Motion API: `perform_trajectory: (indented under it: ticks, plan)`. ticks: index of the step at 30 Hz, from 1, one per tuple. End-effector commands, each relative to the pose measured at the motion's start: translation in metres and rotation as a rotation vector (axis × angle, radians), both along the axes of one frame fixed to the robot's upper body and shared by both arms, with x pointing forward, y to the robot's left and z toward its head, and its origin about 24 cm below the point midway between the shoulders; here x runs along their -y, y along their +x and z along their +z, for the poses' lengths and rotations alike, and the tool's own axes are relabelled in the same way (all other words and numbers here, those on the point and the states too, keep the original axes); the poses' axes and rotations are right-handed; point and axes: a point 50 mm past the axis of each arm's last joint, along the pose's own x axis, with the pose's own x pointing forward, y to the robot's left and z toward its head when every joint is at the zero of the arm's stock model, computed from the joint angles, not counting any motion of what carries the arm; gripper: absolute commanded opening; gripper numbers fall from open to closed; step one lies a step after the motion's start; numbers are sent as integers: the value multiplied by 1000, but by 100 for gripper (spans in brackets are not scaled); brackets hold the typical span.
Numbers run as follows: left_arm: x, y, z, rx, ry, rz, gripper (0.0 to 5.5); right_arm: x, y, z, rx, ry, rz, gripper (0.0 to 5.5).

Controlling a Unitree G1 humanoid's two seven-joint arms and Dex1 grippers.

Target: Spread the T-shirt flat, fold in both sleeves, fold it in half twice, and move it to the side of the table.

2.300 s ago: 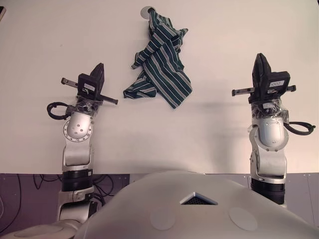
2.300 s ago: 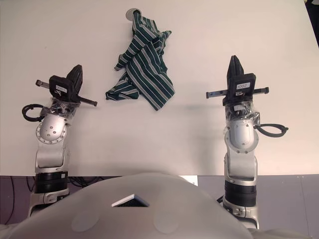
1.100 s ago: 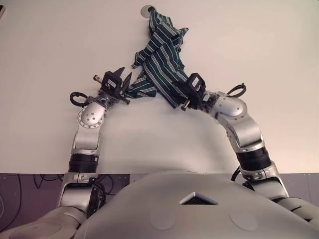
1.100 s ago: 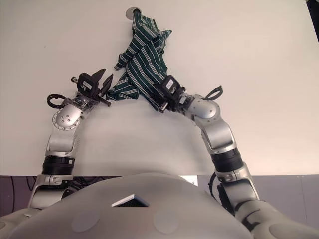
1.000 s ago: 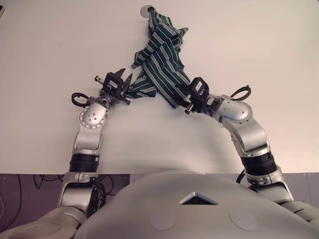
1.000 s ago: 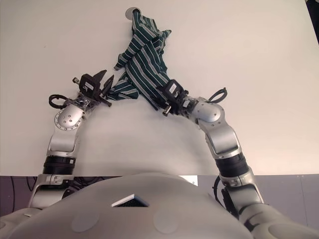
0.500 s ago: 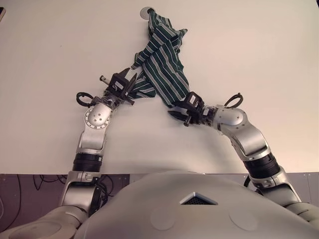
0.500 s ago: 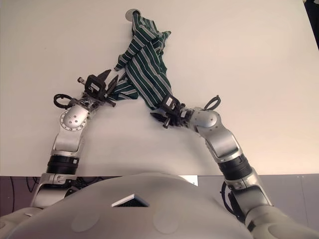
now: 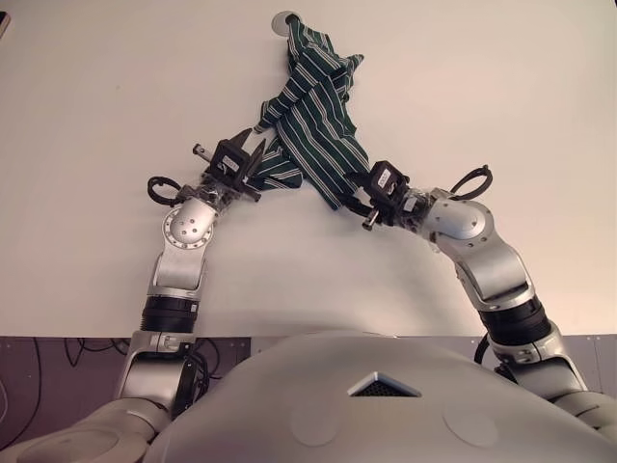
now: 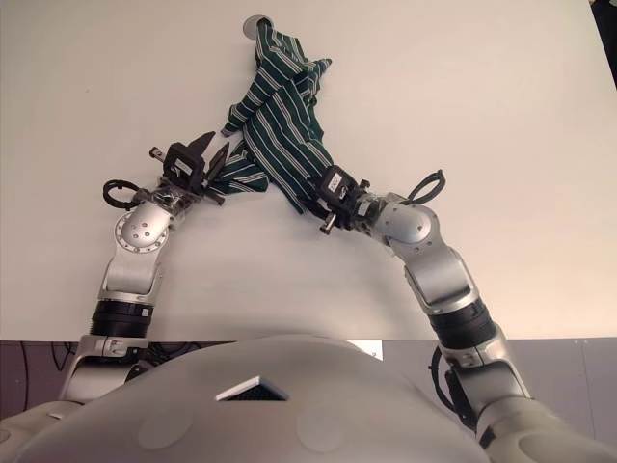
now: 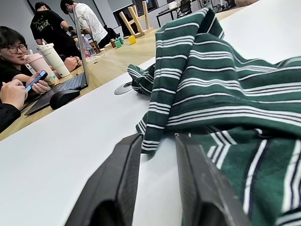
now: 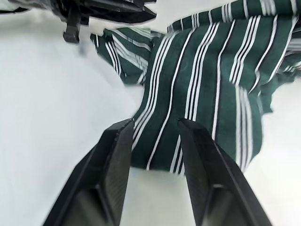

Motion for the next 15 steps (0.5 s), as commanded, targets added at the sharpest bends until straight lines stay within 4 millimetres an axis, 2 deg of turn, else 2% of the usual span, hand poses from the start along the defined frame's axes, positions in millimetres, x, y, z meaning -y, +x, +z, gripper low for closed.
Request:
perform_trajectory:
  ticks: [1, 5, 8, 15]
  plan:
    - [0, 3, 2, 9, 2, -11, 124, -1, 1, -16, -45, -23, 0, 169]
    - [0, 3, 2, 7, 1, -12, 124, -5, 3, -33, -135, -38, -7, 169]
    - [1, 5, 2, 7, 0, -17, 124, -3, -5, -51, -238, -64, 1, 169]
    - [2, 10, 4, 17, -8, -8, 124, 10, -28, -60, -363, -104, 102, 42]
